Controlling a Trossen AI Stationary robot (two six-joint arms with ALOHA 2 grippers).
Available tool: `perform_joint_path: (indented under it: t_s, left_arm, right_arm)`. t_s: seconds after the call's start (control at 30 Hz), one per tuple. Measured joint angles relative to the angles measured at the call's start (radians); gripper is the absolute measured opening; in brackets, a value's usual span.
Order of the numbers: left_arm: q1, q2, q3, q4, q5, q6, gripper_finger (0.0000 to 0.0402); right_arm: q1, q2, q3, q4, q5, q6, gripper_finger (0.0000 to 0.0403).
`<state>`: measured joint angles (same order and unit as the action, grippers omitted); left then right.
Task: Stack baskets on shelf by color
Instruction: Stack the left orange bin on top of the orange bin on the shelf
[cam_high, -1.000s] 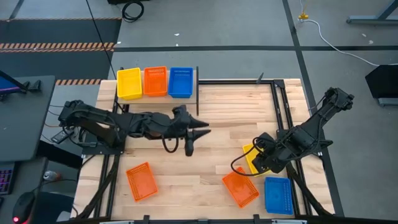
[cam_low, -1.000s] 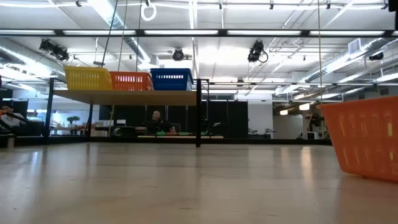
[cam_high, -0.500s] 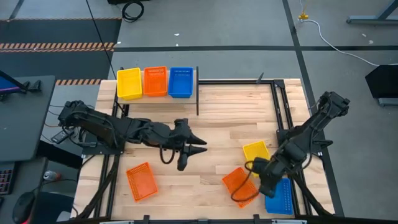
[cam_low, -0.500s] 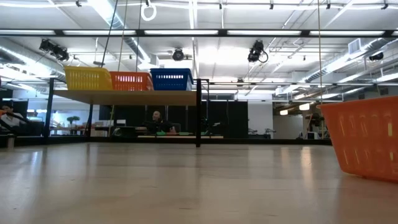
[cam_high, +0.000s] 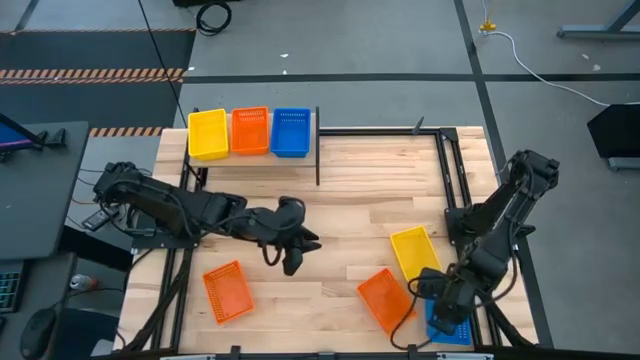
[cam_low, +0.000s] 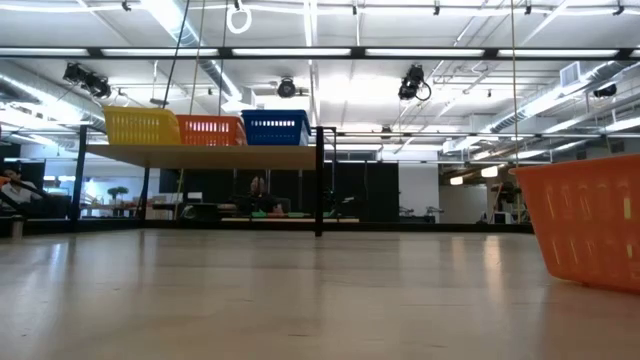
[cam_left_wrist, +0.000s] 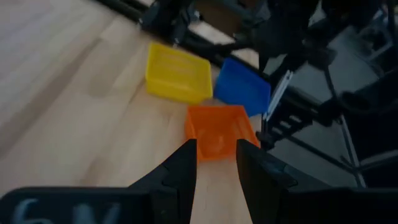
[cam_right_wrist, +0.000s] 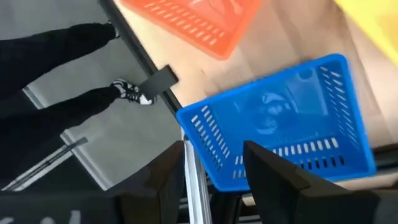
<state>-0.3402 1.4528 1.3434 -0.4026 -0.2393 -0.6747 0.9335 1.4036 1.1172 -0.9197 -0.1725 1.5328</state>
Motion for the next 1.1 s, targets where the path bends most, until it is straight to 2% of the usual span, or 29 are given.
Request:
perform_joint_path:
  t_s: [0.17, 0.4, 0.63, 0.7, 0.87, 1.1]
  left_arm:
    - [-0.05, 0.0, 0.0, -0.104, 0.05, -0.079, 0.0118]
    - [-0.143, 0.0, 0.0, -0.197, 0.112, -0.256, 0.0117]
    - [-0.247, -0.001, 0.0, -0.392, 0.349, -0.409, 0.0116]
    - [-0.274, -0.001, 0.0, -0.452, 0.381, -0.437, 0.0116]
    - [-0.335, 0.0, 0.0, -0.584, 0.382, -0.502, 0.0116]
    - [-0.383, 0.014, 0.0, -0.613, 0.334, -0.585, 0.0128]
  right_arm:
    - [0.051, 0.026, 0.0, 0.04, 0.07, -0.077, 0.017]
    - [0.041, 0.044, 0.0, 0.075, 0.172, -0.13, 0.017]
    - [0.039, 0.044, 0.0, 0.065, 0.254, -0.142, 0.017]
    - [0.038, 0.044, 0.0, 0.052, 0.283, -0.142, 0.017]
    - [0.019, 0.044, 0.0, 0.027, 0.31, -0.141, 0.017]
    - [-0.029, 0.044, 0.0, 0.026, 0.311, -0.146, 0.017]
